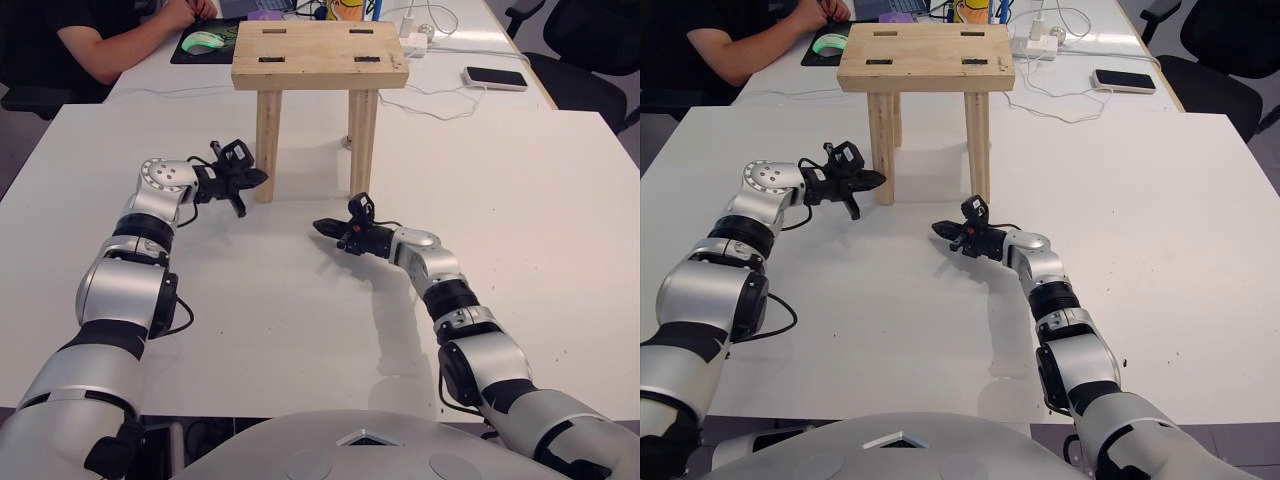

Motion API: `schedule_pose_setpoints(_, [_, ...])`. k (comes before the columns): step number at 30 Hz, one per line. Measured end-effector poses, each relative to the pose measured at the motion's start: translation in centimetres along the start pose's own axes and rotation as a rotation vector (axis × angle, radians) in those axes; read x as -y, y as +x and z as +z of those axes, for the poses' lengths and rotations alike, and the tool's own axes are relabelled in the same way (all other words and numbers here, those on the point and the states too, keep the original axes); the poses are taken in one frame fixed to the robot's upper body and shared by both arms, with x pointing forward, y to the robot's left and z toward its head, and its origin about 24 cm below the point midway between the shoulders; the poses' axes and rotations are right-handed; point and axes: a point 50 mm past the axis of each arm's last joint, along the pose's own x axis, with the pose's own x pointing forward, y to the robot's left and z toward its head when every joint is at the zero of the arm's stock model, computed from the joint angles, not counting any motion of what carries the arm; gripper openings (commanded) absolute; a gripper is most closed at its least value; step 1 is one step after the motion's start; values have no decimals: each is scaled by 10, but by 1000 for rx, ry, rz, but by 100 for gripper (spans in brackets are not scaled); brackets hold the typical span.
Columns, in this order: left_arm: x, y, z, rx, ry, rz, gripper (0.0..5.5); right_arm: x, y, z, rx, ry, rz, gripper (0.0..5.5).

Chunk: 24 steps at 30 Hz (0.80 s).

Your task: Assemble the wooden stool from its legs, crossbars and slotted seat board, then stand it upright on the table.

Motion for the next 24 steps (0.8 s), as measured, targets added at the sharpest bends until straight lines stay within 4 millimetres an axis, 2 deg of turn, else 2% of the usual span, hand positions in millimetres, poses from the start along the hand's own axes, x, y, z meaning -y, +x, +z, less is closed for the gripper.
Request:
schedule_pose_setpoints(4, [1,1,-4,-64,51,11,0,0,0,1,2,-3,1,2])
schedule_pose_setpoints(12, [-7,-2,-8,-86,65,159,0,-1,2,3,12,-9,4,2])
schedule_pose_setpoints(16, [-5,-2,-7,-65,44,100,0,-2,3,4,15,-9,9,2])
schedule_pose_setpoints(20, [7,-4,-8,36,18,-24,0,-5,0,6,27,-20,25,2])
schedule_pose_setpoints(21, [16,-6,-11,104,1,-44,0,-6,-6,10,61,-28,23,2])
schedule_pose_setpoints(24, [35,-11,-15,247,-44,15,0,-7,-20,22,153,-63,-25,2])
